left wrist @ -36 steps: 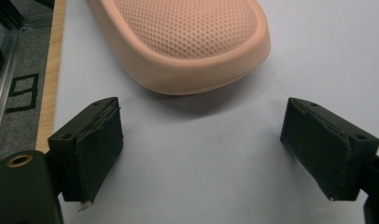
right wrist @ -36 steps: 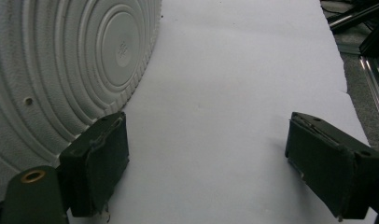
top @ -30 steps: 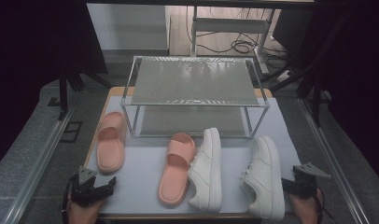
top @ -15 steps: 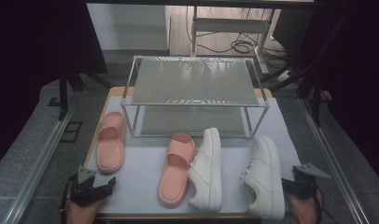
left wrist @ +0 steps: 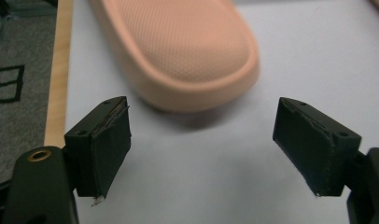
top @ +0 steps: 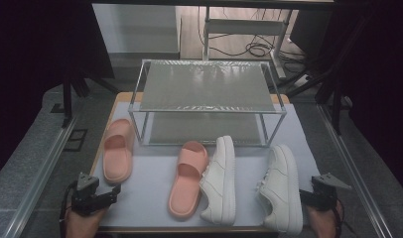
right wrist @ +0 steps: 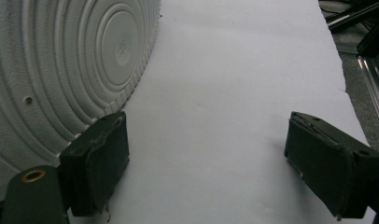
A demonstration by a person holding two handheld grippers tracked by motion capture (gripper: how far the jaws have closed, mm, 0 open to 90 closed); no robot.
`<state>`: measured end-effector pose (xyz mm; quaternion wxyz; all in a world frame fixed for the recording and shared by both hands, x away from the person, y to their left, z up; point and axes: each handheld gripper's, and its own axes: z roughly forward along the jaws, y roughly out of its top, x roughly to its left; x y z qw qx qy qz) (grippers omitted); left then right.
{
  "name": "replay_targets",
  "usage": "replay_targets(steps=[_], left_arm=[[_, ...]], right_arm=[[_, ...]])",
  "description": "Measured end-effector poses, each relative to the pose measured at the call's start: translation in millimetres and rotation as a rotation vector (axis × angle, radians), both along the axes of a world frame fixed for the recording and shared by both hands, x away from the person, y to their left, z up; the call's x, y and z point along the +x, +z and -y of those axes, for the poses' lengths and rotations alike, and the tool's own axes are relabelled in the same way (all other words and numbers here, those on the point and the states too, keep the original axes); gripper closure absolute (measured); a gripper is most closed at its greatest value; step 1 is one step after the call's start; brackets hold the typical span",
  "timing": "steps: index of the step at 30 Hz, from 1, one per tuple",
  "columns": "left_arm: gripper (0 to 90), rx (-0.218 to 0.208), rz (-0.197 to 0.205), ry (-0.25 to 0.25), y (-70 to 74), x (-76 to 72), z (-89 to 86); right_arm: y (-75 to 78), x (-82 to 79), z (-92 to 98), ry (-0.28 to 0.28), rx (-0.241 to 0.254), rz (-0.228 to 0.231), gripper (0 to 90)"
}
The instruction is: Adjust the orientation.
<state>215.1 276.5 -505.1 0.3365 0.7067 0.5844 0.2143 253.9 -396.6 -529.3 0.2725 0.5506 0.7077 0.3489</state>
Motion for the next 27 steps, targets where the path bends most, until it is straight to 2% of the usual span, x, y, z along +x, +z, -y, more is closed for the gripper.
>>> replay_targets(steps=[4,9,16,27], left_arm=[[22.1,-0.014,0.018,-0.016,11.8,5.9,2.1],[23.3,-0.039,0.011,-0.033,16.9,17.5,2.3],[26.6,-0.029,0.016,-0.052,24.4,33.1,6.5],[29.1,-0.039,0.000,-0.032,15.8,62.5,4.0]], right_arm=[[0.0,0.0,0.0,0.000,0.000,0.000,13.9],[-0.1,0.0,0.1,0.000,0.001,0.001,13.9],[0.0,-0.1,0.3,0.000,0.001,0.000,14.0],[-0.1,-0.1,0.6,-0.001,0.004,0.001,14.2]])
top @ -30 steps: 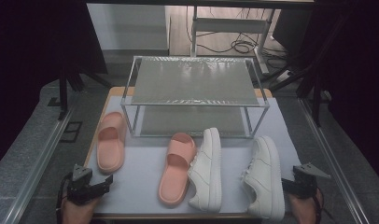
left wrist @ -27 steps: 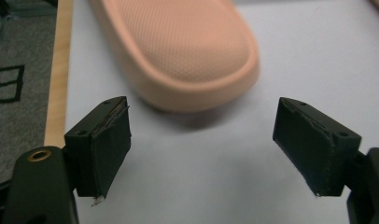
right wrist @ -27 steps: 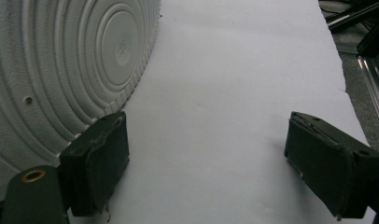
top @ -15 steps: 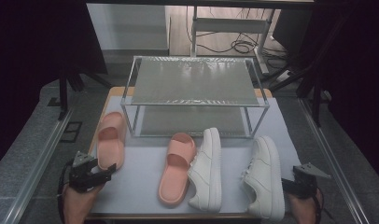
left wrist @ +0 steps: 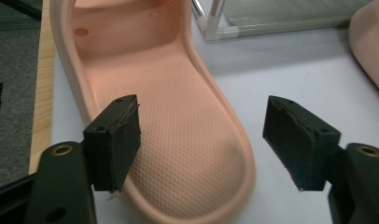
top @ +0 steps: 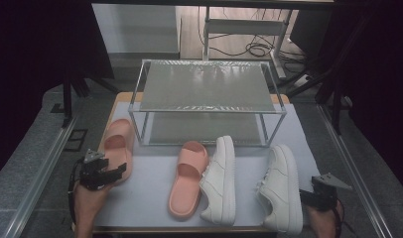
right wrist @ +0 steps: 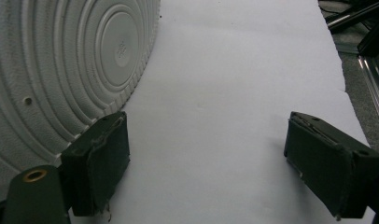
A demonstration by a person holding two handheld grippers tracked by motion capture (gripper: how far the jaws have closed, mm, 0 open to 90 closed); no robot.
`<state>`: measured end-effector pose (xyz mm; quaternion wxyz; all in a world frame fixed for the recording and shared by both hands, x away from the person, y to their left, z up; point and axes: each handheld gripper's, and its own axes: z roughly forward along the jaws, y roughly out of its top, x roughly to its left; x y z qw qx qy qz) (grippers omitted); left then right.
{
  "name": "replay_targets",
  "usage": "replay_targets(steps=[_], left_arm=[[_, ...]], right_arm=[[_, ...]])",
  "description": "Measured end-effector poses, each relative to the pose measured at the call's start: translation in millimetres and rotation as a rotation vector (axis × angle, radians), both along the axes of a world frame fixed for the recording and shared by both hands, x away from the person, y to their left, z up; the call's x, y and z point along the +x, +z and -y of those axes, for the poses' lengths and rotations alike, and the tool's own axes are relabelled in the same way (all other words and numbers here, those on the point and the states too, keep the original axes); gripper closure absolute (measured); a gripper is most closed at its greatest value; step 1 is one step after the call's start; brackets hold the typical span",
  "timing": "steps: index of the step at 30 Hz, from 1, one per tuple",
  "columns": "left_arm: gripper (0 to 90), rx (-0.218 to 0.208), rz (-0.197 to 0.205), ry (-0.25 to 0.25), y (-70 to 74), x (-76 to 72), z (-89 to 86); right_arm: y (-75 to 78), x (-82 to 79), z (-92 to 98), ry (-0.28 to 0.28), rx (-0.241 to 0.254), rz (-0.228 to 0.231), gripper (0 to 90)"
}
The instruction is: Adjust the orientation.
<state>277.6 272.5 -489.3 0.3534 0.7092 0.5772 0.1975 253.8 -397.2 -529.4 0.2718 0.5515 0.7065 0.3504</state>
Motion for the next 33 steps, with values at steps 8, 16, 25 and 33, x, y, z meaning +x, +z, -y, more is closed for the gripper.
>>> replay_targets(steps=[8,16,25,33], left_arm=[[31.7,0.007,0.005,-0.008,0.2,17.1,2.8],[39.8,0.021,0.027,-0.002,6.4,35.3,5.6],[51.3,0.045,0.011,-0.009,8.2,58.8,12.3],[61.3,0.075,-0.012,-0.002,5.0,74.1,17.5]], right_arm=[[0.0,0.0,0.2,0.000,0.001,0.001,14.3],[-0.4,0.0,0.3,-0.001,0.002,0.006,14.4],[-0.5,0.0,0.4,0.000,0.002,0.006,14.5],[-0.5,-0.1,0.6,0.000,0.003,0.007,14.6]])
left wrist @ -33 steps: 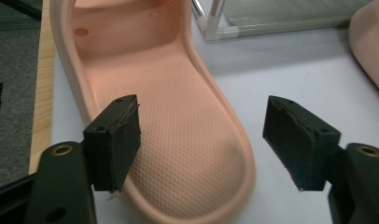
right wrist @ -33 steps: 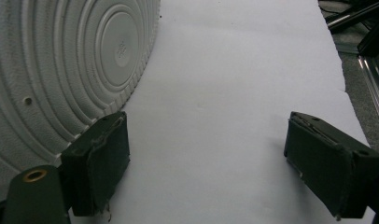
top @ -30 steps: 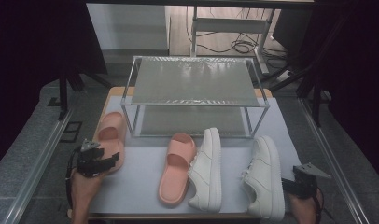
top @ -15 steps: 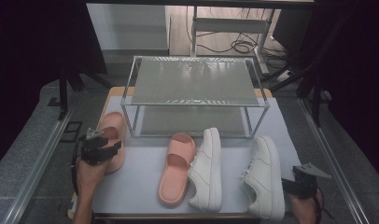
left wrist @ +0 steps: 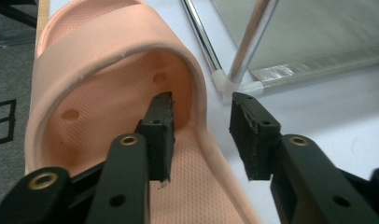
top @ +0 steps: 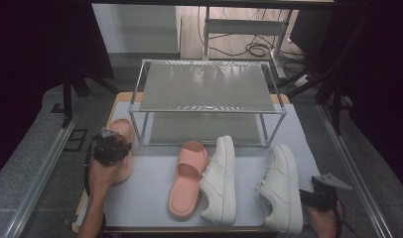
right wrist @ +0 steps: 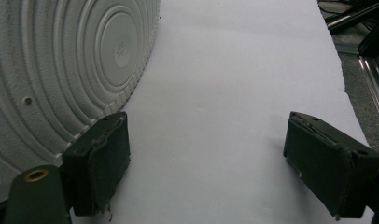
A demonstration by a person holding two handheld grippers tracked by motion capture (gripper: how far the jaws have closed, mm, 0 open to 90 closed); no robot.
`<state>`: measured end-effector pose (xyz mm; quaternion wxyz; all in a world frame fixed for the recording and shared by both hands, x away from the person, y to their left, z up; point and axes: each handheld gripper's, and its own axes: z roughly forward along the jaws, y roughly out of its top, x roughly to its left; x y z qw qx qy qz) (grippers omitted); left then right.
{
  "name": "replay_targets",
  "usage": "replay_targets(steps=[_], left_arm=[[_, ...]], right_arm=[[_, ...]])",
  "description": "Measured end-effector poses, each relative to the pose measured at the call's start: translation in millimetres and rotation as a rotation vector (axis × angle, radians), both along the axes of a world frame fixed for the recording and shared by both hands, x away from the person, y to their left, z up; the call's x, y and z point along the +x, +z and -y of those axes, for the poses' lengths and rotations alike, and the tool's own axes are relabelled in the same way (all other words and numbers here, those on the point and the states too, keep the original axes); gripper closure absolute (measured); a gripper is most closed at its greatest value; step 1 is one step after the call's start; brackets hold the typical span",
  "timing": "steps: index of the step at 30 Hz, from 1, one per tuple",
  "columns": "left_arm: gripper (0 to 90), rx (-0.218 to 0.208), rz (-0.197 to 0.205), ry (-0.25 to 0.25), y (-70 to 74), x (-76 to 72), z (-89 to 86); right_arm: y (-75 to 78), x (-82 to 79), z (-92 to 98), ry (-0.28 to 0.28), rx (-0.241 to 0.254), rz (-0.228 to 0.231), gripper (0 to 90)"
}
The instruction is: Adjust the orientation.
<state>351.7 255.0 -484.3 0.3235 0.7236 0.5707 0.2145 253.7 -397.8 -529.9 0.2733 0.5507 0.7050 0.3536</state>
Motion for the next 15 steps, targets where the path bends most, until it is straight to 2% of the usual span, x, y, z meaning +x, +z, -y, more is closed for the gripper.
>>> replay_targets(steps=[10,12,15], left_arm=[[73.9,0.010,-0.011,0.013,-0.9,12.2,1.6],[76.3,0.034,-0.001,0.010,-2.1,13.0,3.4],[79.4,0.040,0.001,0.013,-1.8,13.2,4.1]], right_arm=[[0.3,-0.3,0.5,-0.002,0.003,-0.002,15.4],[0.3,-0.5,0.6,-0.004,0.005,-0.001,15.6],[0.2,-0.6,0.7,-0.004,0.005,-0.001,15.8]])
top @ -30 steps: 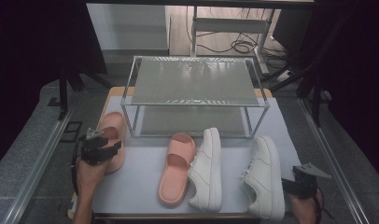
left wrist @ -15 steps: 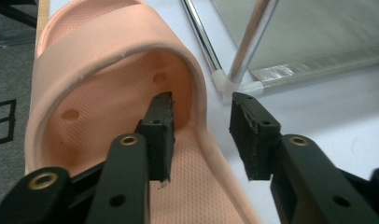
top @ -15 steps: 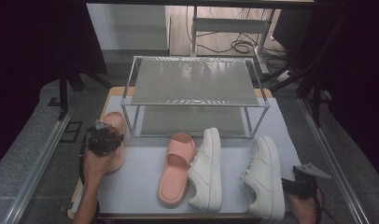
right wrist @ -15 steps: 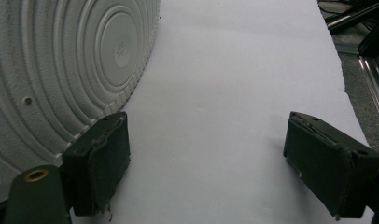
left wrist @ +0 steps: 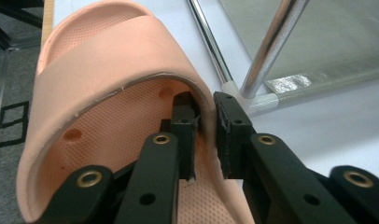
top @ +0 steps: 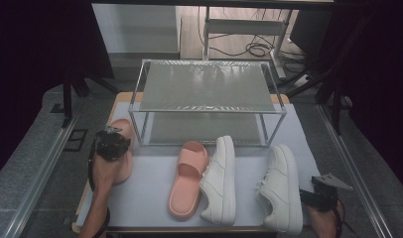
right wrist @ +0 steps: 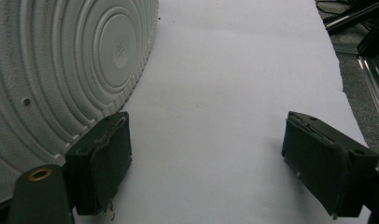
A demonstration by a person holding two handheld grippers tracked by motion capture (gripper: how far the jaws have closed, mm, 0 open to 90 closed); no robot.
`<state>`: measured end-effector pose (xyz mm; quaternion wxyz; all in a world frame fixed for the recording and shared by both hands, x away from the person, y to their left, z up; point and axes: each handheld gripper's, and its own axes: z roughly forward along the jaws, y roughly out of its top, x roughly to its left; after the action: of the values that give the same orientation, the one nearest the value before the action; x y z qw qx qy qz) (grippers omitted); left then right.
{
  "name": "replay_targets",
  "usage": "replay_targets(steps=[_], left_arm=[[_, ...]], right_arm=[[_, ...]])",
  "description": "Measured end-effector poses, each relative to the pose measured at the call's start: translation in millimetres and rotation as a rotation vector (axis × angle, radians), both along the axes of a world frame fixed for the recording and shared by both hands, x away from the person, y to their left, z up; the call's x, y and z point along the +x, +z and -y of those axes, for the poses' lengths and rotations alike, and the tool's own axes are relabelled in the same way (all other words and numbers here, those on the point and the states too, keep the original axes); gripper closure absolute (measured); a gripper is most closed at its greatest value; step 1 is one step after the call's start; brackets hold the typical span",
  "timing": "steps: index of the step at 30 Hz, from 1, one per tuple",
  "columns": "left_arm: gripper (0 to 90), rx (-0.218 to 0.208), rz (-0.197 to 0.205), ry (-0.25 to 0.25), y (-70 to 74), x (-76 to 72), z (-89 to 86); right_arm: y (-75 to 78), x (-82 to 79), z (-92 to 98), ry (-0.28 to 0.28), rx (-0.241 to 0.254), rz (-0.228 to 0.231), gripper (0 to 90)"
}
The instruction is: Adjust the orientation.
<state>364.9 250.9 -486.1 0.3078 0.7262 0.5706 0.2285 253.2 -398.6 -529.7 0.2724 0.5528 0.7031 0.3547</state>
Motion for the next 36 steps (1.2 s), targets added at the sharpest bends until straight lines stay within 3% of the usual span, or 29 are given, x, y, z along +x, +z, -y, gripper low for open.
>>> replay_targets(steps=[8,21,28,36], left_arm=[[85.0,0.007,0.011,0.004,4.6,-4.6,-9.6],[85.4,-0.004,0.031,-0.026,14.9,-18.9,-22.8],[84.5,0.060,0.071,-0.046,22.9,-32.5,-23.2],[84.7,0.028,0.084,-0.080,25.3,-48.0,-29.2]], right_arm=[[-0.3,-0.2,0.3,-0.005,0.001,0.006,16.8],[-0.5,-0.5,0.7,-0.006,0.001,0.009,17.4],[-0.6,-0.6,0.6,-0.006,0.001,0.010,17.5],[-0.4,-0.7,0.9,-0.004,0.000,0.008,17.5]])
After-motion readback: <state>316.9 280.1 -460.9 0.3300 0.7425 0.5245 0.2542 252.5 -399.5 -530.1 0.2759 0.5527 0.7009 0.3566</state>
